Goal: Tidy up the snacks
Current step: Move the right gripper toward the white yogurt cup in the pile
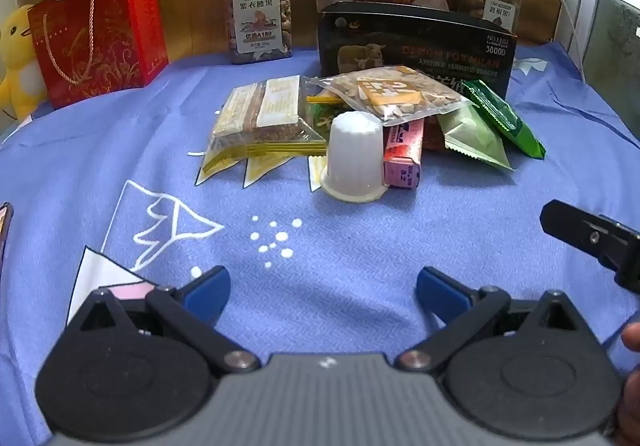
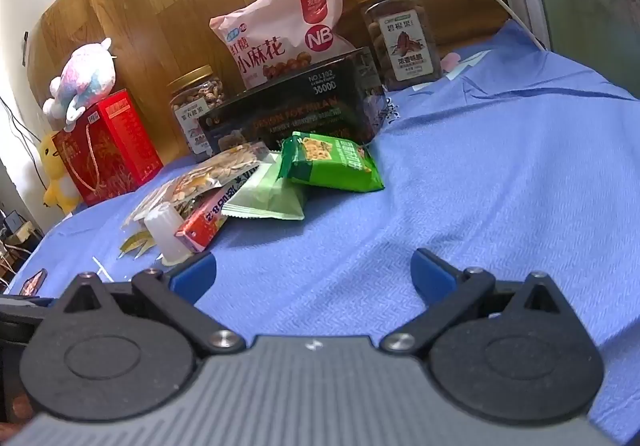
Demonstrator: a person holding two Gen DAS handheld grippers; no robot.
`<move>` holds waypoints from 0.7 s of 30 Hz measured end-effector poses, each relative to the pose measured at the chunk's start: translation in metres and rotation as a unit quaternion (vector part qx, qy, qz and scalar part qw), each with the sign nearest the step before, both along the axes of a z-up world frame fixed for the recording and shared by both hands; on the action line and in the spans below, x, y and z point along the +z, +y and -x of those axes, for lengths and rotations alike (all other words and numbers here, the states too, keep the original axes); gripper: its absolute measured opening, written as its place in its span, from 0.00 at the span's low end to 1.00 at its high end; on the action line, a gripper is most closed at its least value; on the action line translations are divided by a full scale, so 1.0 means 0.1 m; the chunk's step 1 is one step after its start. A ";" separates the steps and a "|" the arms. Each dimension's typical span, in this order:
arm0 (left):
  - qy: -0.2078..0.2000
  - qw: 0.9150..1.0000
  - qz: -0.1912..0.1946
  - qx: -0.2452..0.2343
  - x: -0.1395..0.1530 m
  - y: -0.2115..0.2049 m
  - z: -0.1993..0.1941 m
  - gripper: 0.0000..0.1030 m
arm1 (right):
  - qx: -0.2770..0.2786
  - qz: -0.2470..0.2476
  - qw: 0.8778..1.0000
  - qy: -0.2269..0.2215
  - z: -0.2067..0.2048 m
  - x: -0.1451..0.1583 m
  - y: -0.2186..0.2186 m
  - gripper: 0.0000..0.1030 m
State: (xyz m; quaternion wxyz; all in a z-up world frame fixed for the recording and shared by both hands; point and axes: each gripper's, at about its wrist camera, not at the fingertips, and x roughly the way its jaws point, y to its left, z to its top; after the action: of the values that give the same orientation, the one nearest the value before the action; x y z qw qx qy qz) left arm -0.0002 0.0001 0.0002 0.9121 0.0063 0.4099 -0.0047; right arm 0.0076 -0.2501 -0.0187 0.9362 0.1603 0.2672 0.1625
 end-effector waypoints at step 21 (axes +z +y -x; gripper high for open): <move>-0.064 0.993 0.093 -0.046 0.07 0.30 0.17 1.00 | 0.006 -0.055 0.998 -0.001 -0.02 -0.03 -0.14 1.00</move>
State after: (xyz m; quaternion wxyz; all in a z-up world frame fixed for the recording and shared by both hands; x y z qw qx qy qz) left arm -0.0172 0.0300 0.0068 0.9317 -0.0594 0.3482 -0.0841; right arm 0.0099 -0.2644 -0.0214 0.9252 0.2095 0.2582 0.1830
